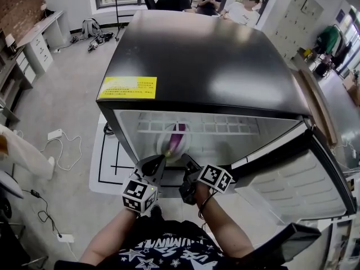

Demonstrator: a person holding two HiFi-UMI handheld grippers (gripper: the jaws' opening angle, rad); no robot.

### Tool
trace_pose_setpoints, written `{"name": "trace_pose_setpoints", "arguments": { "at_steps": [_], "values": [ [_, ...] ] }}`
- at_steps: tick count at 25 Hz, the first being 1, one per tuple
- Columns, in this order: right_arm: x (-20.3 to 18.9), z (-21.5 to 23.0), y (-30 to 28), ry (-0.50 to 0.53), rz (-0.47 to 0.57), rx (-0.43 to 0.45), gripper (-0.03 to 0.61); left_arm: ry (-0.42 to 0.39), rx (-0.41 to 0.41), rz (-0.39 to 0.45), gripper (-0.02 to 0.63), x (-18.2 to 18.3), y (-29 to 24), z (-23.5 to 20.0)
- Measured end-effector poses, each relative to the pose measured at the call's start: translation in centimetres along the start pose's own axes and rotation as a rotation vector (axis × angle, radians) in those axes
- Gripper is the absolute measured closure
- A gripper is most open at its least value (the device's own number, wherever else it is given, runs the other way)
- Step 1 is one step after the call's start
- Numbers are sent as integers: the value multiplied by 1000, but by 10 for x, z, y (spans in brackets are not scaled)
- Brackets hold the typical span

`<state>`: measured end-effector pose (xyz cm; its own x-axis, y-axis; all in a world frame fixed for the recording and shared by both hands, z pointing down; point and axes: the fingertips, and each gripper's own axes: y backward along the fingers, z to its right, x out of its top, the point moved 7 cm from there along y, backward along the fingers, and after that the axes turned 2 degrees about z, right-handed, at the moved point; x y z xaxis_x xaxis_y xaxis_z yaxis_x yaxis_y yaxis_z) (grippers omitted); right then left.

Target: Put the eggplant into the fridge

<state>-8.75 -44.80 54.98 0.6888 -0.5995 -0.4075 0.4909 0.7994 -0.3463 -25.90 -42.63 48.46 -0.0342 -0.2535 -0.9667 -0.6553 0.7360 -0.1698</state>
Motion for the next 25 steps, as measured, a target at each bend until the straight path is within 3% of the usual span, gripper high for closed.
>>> {"name": "trace_pose_setpoints", "arguments": {
  "at_steps": [6, 15, 25],
  "values": [
    [9, -18, 21, 111, -6, 87, 498, -14, 18, 5, 606, 4, 1, 20],
    [14, -40, 66, 359, -19, 186, 499, -27, 81, -17, 606, -3, 11, 69],
    [0, -45, 147, 641, -39, 272, 528, 2, 180, 19, 606, -7, 38, 130]
  ]
}}
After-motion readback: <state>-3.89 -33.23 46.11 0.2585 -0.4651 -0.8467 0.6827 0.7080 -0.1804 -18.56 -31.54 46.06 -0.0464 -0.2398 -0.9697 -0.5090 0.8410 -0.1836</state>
